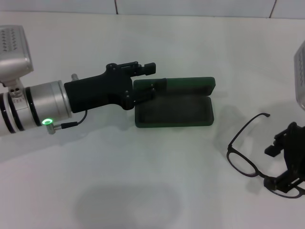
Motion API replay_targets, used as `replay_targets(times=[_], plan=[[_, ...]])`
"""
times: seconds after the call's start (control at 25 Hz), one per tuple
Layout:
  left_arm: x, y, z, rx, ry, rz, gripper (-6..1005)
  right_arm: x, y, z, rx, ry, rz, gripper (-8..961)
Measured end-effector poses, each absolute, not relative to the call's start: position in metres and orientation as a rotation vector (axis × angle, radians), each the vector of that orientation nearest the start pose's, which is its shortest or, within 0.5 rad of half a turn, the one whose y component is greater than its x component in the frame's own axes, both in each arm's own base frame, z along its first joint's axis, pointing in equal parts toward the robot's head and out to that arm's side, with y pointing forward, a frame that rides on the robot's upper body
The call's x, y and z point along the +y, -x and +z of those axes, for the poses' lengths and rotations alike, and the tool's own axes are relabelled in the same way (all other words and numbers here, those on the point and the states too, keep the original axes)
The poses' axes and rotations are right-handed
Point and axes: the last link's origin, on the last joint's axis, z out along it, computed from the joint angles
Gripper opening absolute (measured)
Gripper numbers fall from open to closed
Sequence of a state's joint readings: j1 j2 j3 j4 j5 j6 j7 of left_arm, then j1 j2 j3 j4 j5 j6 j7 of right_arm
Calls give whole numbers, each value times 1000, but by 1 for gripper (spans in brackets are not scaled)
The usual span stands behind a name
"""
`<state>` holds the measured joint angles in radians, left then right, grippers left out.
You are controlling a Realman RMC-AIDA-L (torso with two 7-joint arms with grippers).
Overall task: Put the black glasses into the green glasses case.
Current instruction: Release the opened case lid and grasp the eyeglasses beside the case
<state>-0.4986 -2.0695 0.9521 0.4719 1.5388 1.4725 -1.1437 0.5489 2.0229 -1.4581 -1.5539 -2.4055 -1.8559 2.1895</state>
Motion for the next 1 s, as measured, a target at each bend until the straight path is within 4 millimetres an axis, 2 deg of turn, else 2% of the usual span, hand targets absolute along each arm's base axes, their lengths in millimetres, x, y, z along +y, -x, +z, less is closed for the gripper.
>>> replay_targets(times=[0.2, 0.44, 0.52, 0.68, 1.0], plan=[[331, 239, -29, -488, 2607, -980, 521, 301, -167, 8, 318, 3014, -712, 686], [335, 234, -35, -479, 2622, -960, 521, 296, -175, -21, 197, 3004, -850, 676], [335, 234, -35, -482, 2622, -957, 521, 295, -174, -26, 170, 3005, -857, 613], [335, 234, -36, -479, 2624, -955, 520, 297, -172, -29, 166, 2993, -841, 488], [333, 238, -36, -486, 2618, -948, 520, 305, -175, -33, 179, 2972, -815, 482]])
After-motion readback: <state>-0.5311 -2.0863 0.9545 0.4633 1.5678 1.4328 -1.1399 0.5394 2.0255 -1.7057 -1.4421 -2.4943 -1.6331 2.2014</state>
